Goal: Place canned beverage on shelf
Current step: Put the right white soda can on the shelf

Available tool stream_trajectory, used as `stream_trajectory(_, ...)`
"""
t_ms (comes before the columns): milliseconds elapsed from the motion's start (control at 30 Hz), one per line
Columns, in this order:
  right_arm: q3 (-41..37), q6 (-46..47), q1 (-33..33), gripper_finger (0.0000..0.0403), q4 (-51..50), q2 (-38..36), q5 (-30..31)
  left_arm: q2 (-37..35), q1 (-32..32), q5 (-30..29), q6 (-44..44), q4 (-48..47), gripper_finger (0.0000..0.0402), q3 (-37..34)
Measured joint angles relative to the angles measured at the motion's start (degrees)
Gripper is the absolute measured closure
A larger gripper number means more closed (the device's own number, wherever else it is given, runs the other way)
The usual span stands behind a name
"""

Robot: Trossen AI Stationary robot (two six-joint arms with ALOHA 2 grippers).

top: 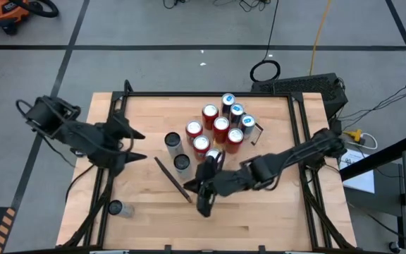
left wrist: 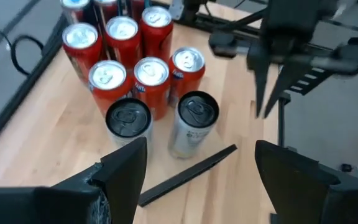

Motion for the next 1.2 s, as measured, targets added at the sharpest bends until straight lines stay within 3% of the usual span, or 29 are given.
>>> stream_trajectory(100, 0.0, 0.7, 0.4, 0.0396, -1.5, 2.5, 5.4, -0.3, -3.2, -3.3, 0.1, 0.0, 0.0109, 0.0)
stream_trajectory(267, 0.0, 3.4, 0.7, 0.0401, -4.4, 4.1, 8.8, 0.1, -9.5, -9.5, -3.0, 0.0, 0.0109, -1.0)
stream_trajectory(433, 0.0, 4.6, 0.8, 0.0402, -5.6, 4.9, 11.7, -0.2, -14.3, -14.7, -8.8, 0.1, 0.0109, -6.5)
stream_trajectory(600, 0.0, 4.3, -0.1, 0.0402, -5.4, 4.7, 13.1, -0.3, -17.7, -16.0, -12.3, 5.1, 0.0109, -14.3)
stream_trajectory(933, 0.0, 1.3, -2.0, 0.0403, -4.6, 4.8, 13.1, -0.4, -21.0, -16.0, -12.8, 27.3, 0.0109, -26.0)
stream_trajectory(1200, 0.0, 0.3, -2.6, 0.0403, -3.3, 4.8, 12.5, -0.9, -21.6, -16.2, -12.9, 29.4, 0.0142, -28.2)
